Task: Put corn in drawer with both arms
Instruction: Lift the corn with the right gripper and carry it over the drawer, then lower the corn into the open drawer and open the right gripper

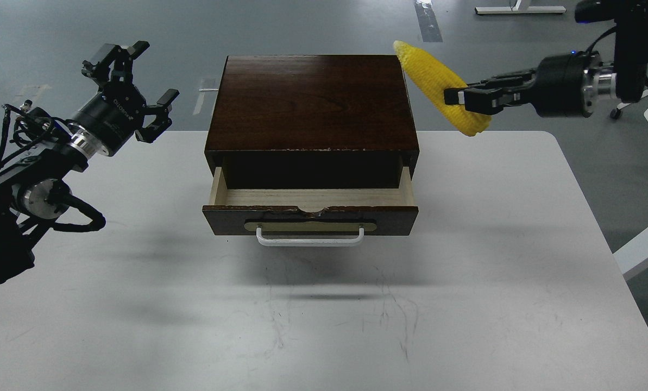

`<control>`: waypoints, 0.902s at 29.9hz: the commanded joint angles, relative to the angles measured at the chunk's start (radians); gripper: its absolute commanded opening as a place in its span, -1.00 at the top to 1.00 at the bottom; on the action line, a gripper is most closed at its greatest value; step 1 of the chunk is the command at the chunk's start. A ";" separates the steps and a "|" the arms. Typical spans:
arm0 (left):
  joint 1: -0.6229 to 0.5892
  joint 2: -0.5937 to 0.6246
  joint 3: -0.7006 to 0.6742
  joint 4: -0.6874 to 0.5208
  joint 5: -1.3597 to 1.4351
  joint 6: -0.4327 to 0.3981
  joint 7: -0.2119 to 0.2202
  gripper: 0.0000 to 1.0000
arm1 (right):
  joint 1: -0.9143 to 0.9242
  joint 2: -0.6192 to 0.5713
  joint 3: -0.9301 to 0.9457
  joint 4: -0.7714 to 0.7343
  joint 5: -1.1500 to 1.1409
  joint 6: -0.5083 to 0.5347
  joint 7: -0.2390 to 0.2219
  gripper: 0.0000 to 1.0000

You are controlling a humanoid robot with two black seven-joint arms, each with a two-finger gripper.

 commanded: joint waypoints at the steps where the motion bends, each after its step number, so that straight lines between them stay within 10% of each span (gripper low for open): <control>1: -0.001 0.008 -0.001 0.000 0.000 0.000 0.000 -0.96 | 0.076 0.113 -0.061 0.004 -0.003 -0.007 0.000 0.89; 11: -0.001 0.024 -0.001 -0.001 0.000 0.000 0.000 -0.96 | 0.187 0.386 -0.215 0.009 -0.091 -0.117 0.000 0.89; 27: 0.000 0.035 -0.001 -0.005 -0.004 0.000 0.000 -0.96 | 0.161 0.448 -0.338 -0.002 -0.194 -0.249 0.000 0.88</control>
